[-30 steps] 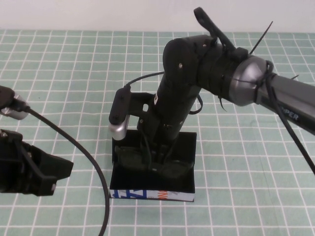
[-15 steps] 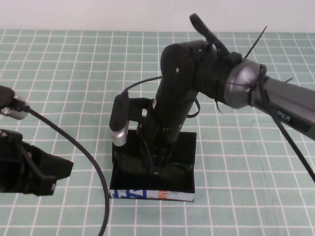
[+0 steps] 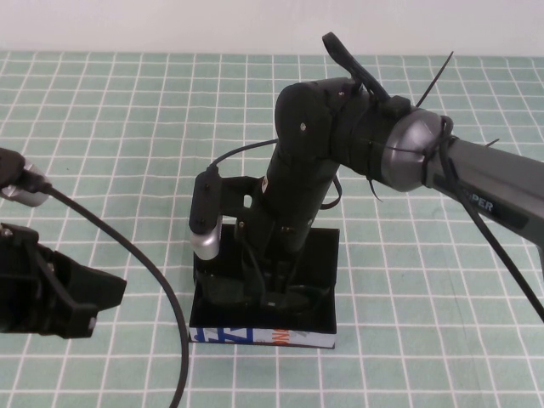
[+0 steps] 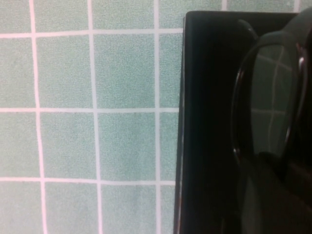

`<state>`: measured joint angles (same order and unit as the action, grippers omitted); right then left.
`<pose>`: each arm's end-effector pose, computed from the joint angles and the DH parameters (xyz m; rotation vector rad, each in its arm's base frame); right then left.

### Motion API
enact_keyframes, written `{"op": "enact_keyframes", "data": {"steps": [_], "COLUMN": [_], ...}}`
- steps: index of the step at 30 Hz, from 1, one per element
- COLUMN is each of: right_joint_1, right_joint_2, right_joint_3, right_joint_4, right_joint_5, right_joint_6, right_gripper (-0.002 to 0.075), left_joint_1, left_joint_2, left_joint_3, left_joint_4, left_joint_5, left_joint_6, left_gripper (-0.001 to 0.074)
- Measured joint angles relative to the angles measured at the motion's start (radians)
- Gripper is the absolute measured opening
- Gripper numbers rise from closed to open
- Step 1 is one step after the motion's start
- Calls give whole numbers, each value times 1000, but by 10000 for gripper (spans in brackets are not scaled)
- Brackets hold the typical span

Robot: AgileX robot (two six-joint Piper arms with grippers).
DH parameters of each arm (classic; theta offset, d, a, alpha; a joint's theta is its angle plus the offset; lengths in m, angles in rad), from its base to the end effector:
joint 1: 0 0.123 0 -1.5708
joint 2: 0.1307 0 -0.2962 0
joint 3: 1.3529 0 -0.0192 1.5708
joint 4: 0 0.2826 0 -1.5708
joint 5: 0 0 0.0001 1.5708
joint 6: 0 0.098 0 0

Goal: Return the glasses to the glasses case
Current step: Place the glasses in the glasses case

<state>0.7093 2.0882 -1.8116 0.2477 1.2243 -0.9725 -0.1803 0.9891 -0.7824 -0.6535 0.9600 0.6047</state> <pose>0.3463 0.3270 0.2307 -2.1238 2.0305 0.3202 0.1899 -0.0843 0.3049 0.6555 2.3834 -0.6530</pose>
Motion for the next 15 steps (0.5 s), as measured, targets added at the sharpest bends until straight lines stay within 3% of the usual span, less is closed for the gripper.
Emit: {"op": "enact_keyframes", "data": {"steps": [5, 15], "right_joint_1": [0, 0], "right_joint_2": [0, 0], "right_joint_3": [2, 2], "right_joint_4": [2, 5], "right_joint_5": [0, 0], "right_joint_6": [-4, 0], "right_gripper": [17, 130], "left_joint_1": [0, 0], "left_joint_2": [0, 0], "left_joint_3": [0, 0], "left_joint_4": [0, 0], "left_joint_5": [0, 0], "left_joint_6": [0, 0], "left_gripper": [-2, -2]}}
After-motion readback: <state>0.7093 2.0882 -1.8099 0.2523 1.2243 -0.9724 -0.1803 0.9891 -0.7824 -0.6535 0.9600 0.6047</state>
